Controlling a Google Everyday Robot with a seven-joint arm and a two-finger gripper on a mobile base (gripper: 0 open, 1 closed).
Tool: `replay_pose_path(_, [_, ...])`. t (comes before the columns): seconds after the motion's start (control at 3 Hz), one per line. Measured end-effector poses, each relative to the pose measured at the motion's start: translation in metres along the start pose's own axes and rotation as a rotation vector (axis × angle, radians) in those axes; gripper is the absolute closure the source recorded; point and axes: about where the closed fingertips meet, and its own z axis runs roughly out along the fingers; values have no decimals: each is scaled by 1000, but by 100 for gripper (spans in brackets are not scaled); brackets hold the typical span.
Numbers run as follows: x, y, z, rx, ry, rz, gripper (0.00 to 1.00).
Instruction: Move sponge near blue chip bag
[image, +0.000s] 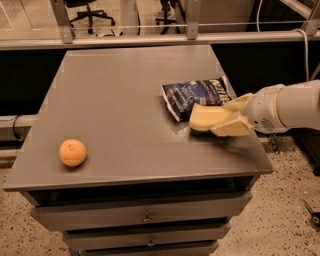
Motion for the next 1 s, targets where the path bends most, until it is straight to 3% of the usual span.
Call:
replay_pose_path(0.33, [2,4,4,-2,14,19,75])
replay_pose_path(0.67, [0,5,5,-5,19,31,37])
replay_pose_path(1.0, [-1,6,4,-6,19,34,14])
